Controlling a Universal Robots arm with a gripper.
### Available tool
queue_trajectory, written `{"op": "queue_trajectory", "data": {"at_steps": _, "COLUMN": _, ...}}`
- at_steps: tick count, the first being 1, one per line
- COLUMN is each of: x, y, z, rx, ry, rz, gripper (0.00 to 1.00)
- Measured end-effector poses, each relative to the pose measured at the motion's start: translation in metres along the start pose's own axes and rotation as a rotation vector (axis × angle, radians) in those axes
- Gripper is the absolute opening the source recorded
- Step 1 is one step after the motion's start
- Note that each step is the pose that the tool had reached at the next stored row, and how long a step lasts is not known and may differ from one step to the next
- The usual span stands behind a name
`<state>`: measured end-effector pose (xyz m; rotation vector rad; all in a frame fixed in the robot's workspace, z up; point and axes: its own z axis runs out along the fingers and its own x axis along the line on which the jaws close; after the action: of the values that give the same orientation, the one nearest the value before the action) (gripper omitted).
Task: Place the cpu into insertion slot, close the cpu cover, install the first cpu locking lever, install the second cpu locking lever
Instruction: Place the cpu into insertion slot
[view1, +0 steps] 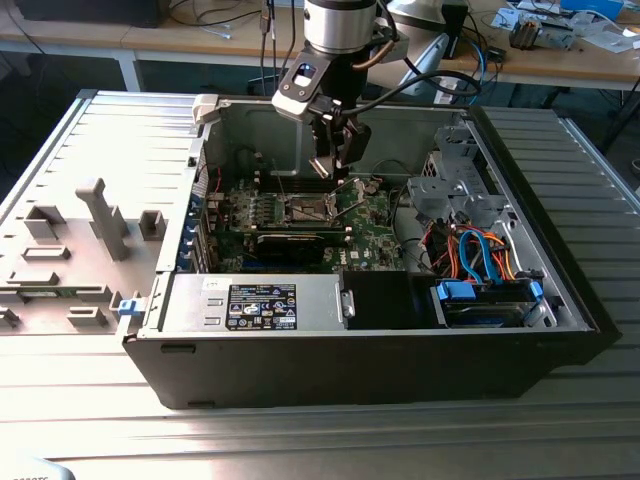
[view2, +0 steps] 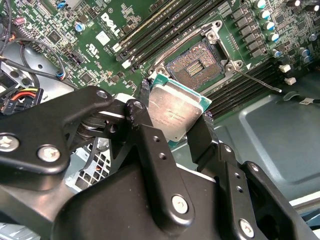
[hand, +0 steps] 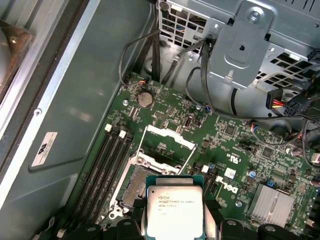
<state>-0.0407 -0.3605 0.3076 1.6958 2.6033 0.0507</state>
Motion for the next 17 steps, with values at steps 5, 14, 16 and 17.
{"op": "queue_trajectory", "data": {"at_steps": 5, "x": 0.0, "y": 0.0, "z": 0.0001, "rx": 0.0, "ry": -0.0002, "rz": 0.004, "gripper": 0.54}}
{"op": "queue_trajectory", "data": {"at_steps": 14, "x": 0.0, "y": 0.0, "z": 0.0003, "rx": 0.0001, "ry": -0.0005, "rz": 0.012, "gripper": 0.54}}
{"op": "queue_trajectory", "data": {"at_steps": 16, "x": 0.0, "y": 0.0, "z": 0.0003, "rx": 0.0001, "ry": -0.0006, "rz": 0.014, "gripper": 0.54}}
{"op": "queue_trajectory", "data": {"at_steps": 17, "x": 0.0, "y": 0.0, "z": 0.0003, "rx": 0.0002, "ry": -0.0007, "rz": 0.015, "gripper": 0.54}}
